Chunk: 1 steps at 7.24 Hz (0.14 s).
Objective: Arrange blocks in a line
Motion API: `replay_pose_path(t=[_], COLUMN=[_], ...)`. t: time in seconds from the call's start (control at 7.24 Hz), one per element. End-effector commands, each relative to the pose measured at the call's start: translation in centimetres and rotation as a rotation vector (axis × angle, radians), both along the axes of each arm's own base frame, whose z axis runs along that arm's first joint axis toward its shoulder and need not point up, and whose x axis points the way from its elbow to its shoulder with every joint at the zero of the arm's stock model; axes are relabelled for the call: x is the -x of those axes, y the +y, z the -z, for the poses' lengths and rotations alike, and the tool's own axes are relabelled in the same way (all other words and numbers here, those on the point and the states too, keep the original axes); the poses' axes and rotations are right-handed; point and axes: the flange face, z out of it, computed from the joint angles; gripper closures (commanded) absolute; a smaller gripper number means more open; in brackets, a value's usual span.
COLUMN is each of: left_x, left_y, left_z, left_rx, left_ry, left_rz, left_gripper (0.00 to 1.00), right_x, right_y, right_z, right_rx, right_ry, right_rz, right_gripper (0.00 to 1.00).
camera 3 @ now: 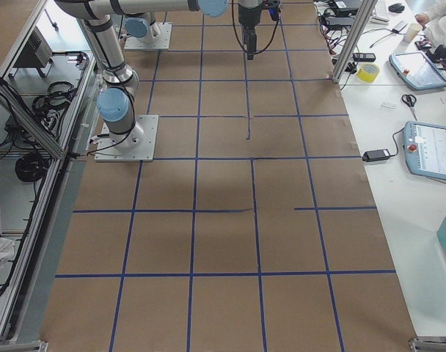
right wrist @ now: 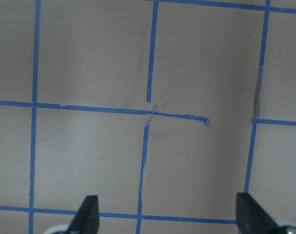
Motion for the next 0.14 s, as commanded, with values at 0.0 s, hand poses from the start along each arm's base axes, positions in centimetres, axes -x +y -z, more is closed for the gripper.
replay_pose_path(t=[0.0], left_x=[0.01], left_y=[-0.01], left_z=[0.07], left_rx=[-0.001], left_ry=[0.000], left_rz=[0.007], left_gripper=[0.00], right_x=[0.01], right_y=[0.01], right_z=[-0.04], right_rx=[0.001], right_ry=[-0.001], right_rz=[0.000], right_gripper=[0.00])
